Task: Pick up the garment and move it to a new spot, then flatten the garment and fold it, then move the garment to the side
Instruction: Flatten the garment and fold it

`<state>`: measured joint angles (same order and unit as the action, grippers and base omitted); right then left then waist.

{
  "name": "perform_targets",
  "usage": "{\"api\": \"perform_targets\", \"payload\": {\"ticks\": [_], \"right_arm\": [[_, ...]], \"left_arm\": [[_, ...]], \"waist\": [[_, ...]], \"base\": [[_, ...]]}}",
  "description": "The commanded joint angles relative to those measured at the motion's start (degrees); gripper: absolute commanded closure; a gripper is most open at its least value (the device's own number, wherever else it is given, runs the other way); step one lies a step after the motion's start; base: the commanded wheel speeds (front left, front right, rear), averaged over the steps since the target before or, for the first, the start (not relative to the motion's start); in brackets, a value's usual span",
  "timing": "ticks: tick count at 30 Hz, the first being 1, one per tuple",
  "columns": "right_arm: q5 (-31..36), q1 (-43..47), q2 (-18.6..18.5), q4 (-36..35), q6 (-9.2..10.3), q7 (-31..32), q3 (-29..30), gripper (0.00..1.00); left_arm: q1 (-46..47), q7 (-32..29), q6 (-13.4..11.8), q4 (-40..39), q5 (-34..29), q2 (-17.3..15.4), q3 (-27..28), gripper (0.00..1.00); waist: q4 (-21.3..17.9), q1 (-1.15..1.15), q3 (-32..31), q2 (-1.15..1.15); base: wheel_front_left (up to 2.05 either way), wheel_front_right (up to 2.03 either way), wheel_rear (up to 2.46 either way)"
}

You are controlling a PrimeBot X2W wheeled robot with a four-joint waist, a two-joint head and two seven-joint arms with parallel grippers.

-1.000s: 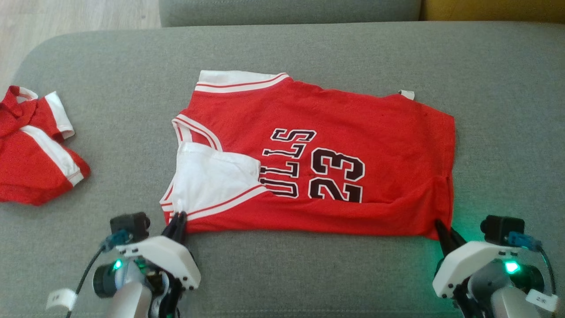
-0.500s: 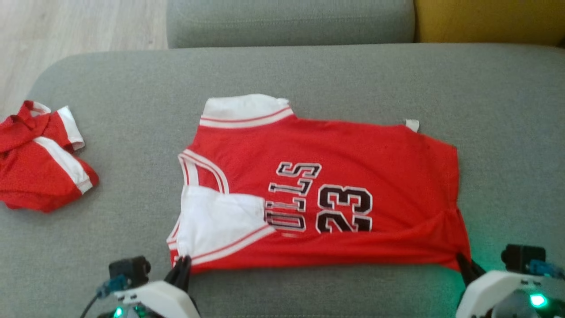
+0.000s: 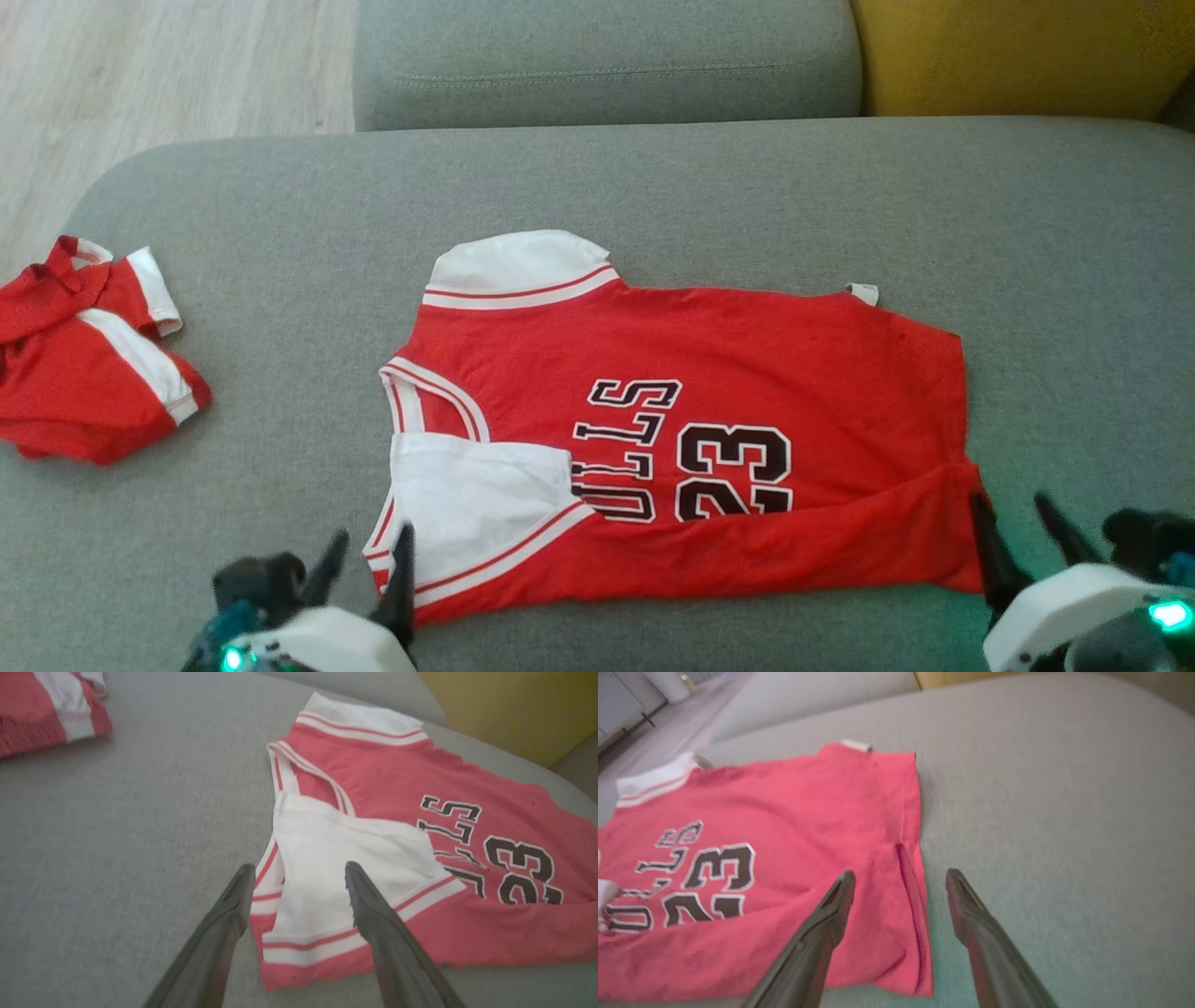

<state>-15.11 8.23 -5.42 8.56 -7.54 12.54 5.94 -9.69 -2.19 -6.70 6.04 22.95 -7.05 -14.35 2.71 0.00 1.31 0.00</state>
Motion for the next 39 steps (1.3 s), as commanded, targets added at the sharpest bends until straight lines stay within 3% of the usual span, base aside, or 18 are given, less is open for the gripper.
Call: {"api": "perform_targets", "payload": {"ticks": [1, 7, 11, 23, 29, 39], "right_arm": [[0.4, -2.0, -0.8, -3.8, 0.05, -2.2, -1.6, 0.00], [3.5, -2.8, 0.2, -14.4, 0.05, -8.8, -4.4, 0.00], [4.3, -2.7, 0.4, -19.3, 0.05, -9.2, -6.6, 0.00], [5.1, -1.1, 1.4, -22.6, 0.05, -6.8, -6.6, 0.00], [5.0, -2.4, 1.8, -23.2, 0.05, -6.3, -6.4, 0.00], [5.4, -8.4, 2.0, -23.5, 0.05, -6.8, -6.1, 0.00]], "left_arm": [[4.0, 2.3, -0.5, -2.8, -1.4, -0.9, 2.1, 0.00], [7.3, 10.1, -1.8, -6.3, -5.7, -2.3, 2.8, 0.00], [8.0, 11.2, -2.8, -8.0, -7.6, -3.1, 2.6, 0.00], [8.1, 10.2, -3.4, -7.8, -8.0, -3.4, 1.6, 0.00], [14.6, 9.2, -0.8, -4.7, -6.9, -2.9, 0.3, 0.00], [38.4, 7.3, 5.9, 10.9, -5.0, 0.0, -2.2, 0.00]], "waist": [[-0.2, 0.00, -0.2, 0.00], [-0.9, 0.00, -1.3, 0.00], [-1.2, 0.00, -1.8, 0.00], [-0.8, 0.00, -1.2, 0.00], [-0.8, 0.00, 2.7, 0.00], [-2.8, 0.00, 13.5, 0.00]], "base": [[0.00, 0.00, 0.00], [0.00, 0.00, 0.00], [0.00, 0.00, 0.00], [0.00, 0.00, 0.00], [0.00, 0.00, 0.00], [0.00, 0.00, 0.00]]}}
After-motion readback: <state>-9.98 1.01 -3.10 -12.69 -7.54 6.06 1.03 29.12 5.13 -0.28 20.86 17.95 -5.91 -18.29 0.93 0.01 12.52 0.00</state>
